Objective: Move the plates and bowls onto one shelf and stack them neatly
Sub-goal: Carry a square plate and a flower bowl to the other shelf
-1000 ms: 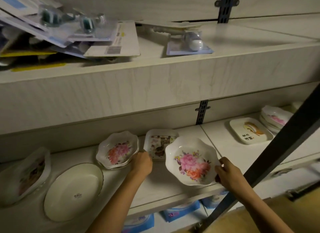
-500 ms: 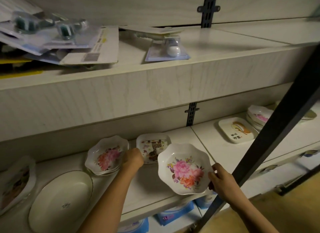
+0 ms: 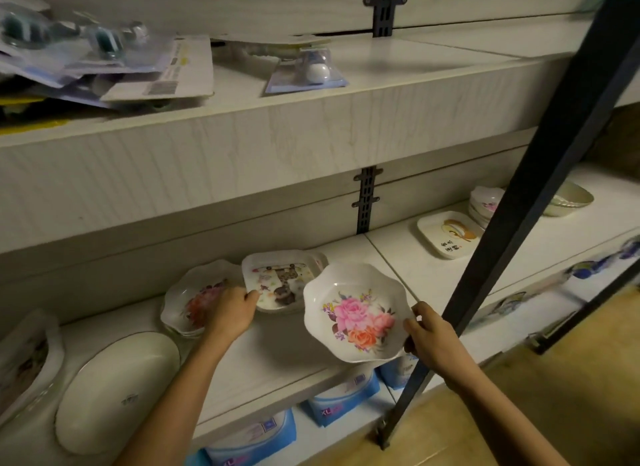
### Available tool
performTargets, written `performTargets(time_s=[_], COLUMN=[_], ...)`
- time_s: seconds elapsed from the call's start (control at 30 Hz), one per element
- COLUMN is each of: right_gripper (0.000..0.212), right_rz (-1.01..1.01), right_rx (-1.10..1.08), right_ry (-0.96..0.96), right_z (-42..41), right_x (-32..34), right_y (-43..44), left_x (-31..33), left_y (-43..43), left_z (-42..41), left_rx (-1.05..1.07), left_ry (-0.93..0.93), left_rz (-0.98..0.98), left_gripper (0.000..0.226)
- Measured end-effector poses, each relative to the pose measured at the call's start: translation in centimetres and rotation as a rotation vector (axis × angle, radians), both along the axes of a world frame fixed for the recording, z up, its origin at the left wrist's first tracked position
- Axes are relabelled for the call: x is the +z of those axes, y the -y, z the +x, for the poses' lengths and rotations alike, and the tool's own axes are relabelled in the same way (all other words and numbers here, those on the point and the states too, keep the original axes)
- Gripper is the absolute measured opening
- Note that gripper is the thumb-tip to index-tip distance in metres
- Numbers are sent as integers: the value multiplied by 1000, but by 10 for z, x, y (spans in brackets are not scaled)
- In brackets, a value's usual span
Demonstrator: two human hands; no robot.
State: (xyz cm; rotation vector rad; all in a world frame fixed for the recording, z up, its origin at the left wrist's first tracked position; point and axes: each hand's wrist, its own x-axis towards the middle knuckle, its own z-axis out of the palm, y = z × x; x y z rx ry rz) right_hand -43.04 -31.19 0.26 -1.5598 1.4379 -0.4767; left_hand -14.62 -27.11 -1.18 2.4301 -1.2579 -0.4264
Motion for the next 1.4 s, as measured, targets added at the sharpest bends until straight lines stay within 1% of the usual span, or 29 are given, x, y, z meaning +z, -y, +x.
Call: performTargets(time_s=[0.07, 0.2, 0.33, 0.43, 0.63, 0.83, 0.93, 1.13, 1.23, 1.3, 1.33, 1.4], right_gripper=[13, 14, 17, 18, 17, 17, 17, 19, 20, 21, 21, 21], right_rz=[1, 21, 18, 12, 31, 15, 23, 9, -12, -26, -26, -21], right_rx=[-21, -78, -113, -129, -94, -73, -62, -51, -58, -76, -82, -98], right_ry=[6, 56, 45, 30, 33, 28, 30, 15, -9, -29, -33, -28], right_z=[-5, -21, -42, -61, -107, -175, -218, -302, -339, -360, -370, -386], right_x=[-1, -5, -5, 0, 4, 5, 6, 11, 13, 14, 15, 17], right_y=[-8, -26, -43, -50, -53, -43, -32, -13, -1, 7, 12, 21], left_x=[3, 1, 0, 4, 22, 37, 38, 32, 25, 24, 25, 26], left_y=[-12, -33, -55, -73, -96, -111, -114, -115, -110, -103, -99, -89], left_z=[2, 10, 9, -4, -46, -107, -150, -238, -273, -293, -302, -318], left_rx=[-13, -47, -69, -102, -140, -110, -52, -17, 1, 4, 2, -14], left_ry=[9, -157, -245, -314, -383, -391, -403, -371, -351, -327, -326, -345], left_rz=[-43, -102, -114, -107, -107, -107, -92, -117, -92, -85, -87, -90], left_gripper=[44, 32, 32, 32, 28, 30, 27, 25, 33, 25, 25, 34])
